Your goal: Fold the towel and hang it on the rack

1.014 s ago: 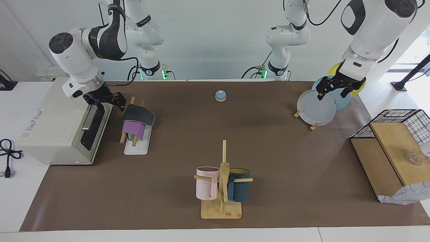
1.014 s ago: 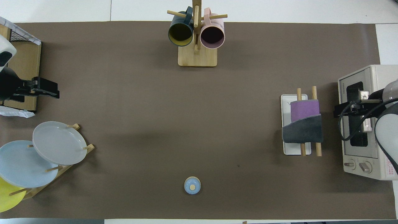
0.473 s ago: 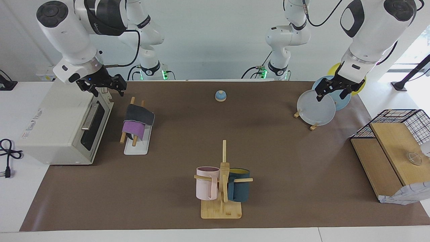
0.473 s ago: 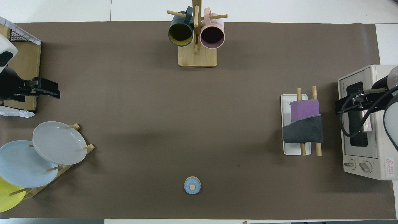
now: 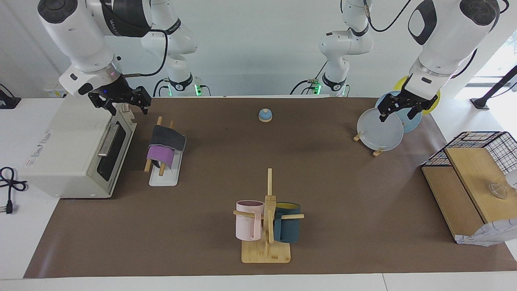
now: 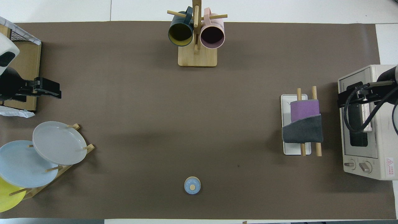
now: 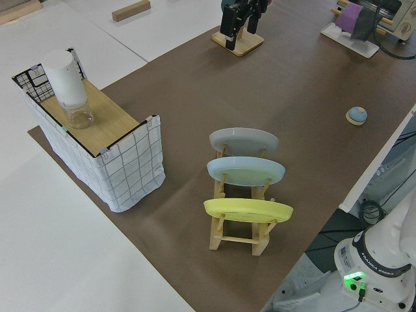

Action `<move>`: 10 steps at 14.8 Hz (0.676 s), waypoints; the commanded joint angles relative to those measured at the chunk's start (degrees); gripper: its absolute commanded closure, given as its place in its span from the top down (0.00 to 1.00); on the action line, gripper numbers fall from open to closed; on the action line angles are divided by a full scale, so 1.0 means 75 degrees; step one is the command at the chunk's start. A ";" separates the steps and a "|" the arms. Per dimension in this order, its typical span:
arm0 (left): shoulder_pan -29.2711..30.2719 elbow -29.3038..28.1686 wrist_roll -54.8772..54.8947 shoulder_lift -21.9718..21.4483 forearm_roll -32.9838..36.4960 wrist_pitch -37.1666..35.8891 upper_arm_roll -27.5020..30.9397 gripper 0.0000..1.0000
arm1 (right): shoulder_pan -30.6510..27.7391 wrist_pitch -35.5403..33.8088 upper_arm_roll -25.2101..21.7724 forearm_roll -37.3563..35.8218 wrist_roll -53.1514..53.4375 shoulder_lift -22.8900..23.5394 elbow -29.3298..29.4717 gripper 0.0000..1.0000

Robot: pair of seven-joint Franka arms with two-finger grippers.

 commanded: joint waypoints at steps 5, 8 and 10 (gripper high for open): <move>-0.0077 0.0007 0.0004 -0.0090 0.0068 -0.0055 0.0022 1.00 | 0.0198 -0.0203 -0.0172 0.0102 -0.0105 0.0029 0.0152 1.00; 0.0005 0.0007 0.0004 -0.0137 0.0068 -0.0055 0.0022 1.00 | 0.0151 -0.0342 -0.0172 0.0172 -0.0105 -0.0157 -0.0069 1.00; 0.0005 0.0007 0.0004 -0.0137 0.0068 -0.0055 0.0057 1.00 | 0.0139 0.0006 -0.0172 0.0172 -0.0105 -0.0123 -0.0024 1.00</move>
